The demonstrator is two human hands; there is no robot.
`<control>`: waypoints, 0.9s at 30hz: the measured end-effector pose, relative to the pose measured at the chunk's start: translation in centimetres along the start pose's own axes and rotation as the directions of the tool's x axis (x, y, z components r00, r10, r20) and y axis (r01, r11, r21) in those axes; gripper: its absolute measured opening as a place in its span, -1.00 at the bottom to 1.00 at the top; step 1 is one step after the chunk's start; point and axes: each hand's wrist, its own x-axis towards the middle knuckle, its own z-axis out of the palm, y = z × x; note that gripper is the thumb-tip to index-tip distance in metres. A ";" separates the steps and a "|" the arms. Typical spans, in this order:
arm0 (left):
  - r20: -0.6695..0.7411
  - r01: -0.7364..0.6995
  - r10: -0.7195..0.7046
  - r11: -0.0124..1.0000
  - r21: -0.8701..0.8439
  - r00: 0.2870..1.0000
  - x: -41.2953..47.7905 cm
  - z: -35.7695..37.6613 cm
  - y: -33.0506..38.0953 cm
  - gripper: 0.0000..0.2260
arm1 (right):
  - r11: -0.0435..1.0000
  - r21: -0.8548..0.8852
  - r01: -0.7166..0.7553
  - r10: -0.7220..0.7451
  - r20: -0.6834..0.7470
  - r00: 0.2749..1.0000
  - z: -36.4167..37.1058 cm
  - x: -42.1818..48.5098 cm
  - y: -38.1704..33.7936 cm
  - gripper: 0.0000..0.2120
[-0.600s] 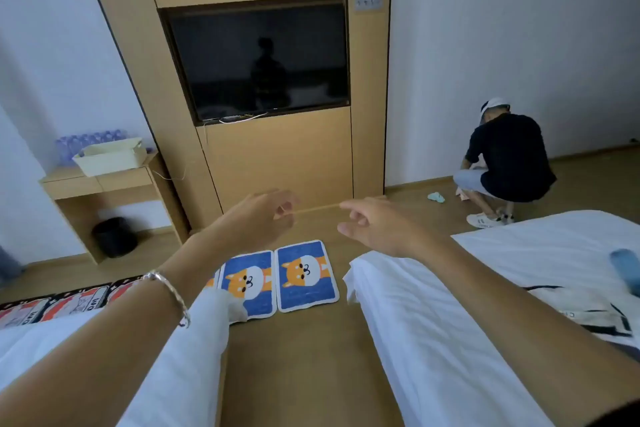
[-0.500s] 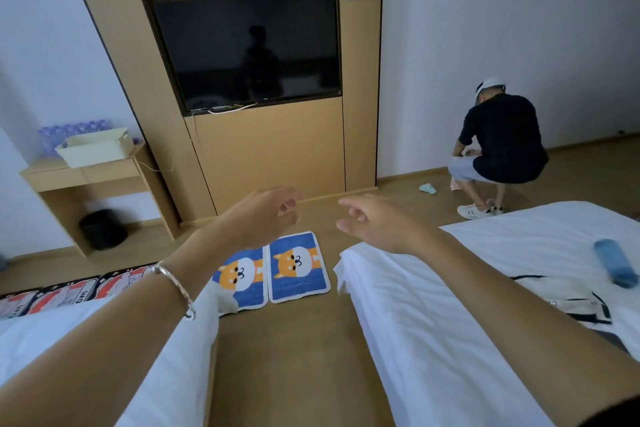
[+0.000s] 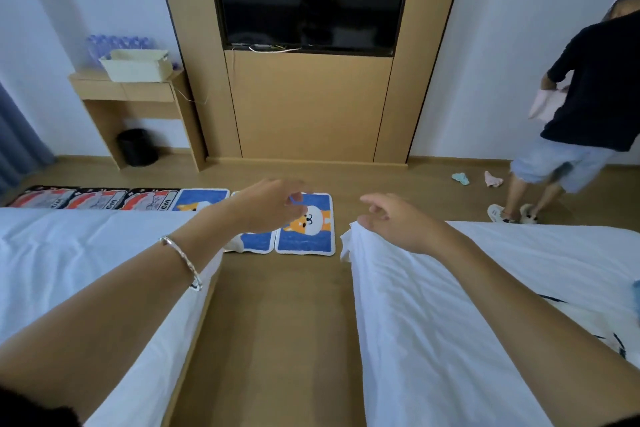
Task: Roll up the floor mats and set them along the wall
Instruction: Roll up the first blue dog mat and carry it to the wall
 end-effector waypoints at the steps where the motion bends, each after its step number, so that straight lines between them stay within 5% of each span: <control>1: 0.000 0.029 -0.029 0.999 -0.012 1.000 -0.1 -0.3 -0.8 -0.69 | 1.000 -0.002 0.017 -0.017 0.018 1.000 0.4 0.8 -0.4 -0.54; 12: 0.027 0.080 -0.080 0.996 -0.031 0.996 7.6 -1.9 -8.9 -0.74 | 0.998 -0.040 0.047 -0.044 0.087 0.995 2.0 12.1 -1.3 -0.51; 21: 0.078 -0.047 0.056 0.992 -0.115 0.995 23.1 -4.2 -14.9 -0.76 | 0.989 -0.029 -0.145 0.145 -0.007 0.989 -1.3 24.5 1.8 -0.52; 27: 0.170 -0.069 0.090 0.989 -0.129 0.981 30.2 -3.8 -17.3 -0.77 | 0.962 -0.055 -0.267 0.271 0.086 0.959 -1.4 29.2 5.1 -0.47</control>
